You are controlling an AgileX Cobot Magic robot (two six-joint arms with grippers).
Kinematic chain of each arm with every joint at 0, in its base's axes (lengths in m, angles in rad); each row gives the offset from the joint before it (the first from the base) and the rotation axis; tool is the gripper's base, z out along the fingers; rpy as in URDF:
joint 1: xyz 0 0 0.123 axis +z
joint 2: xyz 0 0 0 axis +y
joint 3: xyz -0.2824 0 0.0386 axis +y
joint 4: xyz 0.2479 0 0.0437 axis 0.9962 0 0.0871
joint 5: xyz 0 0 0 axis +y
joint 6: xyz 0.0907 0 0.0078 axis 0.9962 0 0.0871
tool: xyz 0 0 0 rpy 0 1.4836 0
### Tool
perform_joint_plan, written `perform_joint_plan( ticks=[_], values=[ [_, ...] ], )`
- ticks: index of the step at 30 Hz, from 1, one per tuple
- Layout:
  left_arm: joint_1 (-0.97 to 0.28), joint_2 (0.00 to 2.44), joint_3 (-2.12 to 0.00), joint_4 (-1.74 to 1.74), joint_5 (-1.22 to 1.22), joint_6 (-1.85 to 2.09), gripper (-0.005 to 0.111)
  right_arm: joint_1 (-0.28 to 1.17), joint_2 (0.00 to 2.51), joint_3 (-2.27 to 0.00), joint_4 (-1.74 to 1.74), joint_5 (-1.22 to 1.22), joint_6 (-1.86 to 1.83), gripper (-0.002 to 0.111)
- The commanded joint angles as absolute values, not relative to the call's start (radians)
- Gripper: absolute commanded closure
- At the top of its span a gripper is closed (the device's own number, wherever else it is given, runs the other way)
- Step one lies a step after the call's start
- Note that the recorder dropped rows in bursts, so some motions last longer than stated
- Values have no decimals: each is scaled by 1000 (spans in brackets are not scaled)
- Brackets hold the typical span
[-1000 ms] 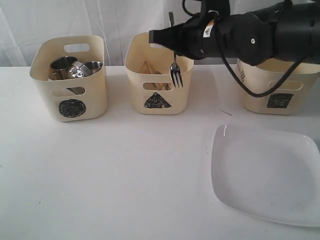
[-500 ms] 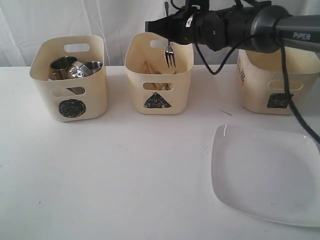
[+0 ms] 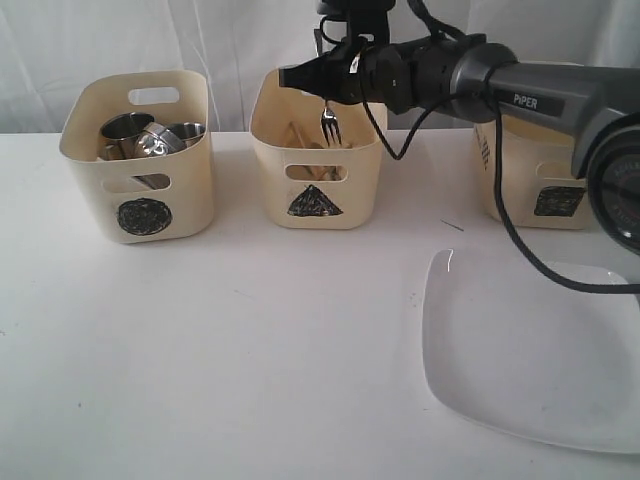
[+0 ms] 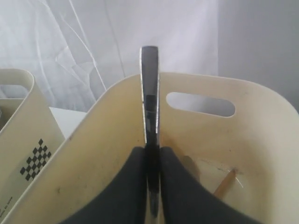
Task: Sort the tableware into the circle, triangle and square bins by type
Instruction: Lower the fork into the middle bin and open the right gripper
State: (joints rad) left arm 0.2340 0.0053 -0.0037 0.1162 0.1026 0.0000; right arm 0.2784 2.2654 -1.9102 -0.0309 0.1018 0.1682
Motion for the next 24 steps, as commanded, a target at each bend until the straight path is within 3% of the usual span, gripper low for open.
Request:
perform_joint_plan(
  ticks=[1, 4, 13, 24],
  values=[
    [236, 0, 0, 106, 98, 0, 50, 266, 2263, -1921, -33, 105, 154, 85],
    [236, 0, 0, 106, 98, 0, 50, 266, 2263, -1921, -33, 110, 154, 81],
    [236, 0, 0, 106, 98, 0, 50, 266, 2212, -1885, -29, 292, 143, 81],
    [236, 0, 0, 106, 98, 0, 50, 245, 1941, -1549, -44, 352, 143, 81]
  ],
)
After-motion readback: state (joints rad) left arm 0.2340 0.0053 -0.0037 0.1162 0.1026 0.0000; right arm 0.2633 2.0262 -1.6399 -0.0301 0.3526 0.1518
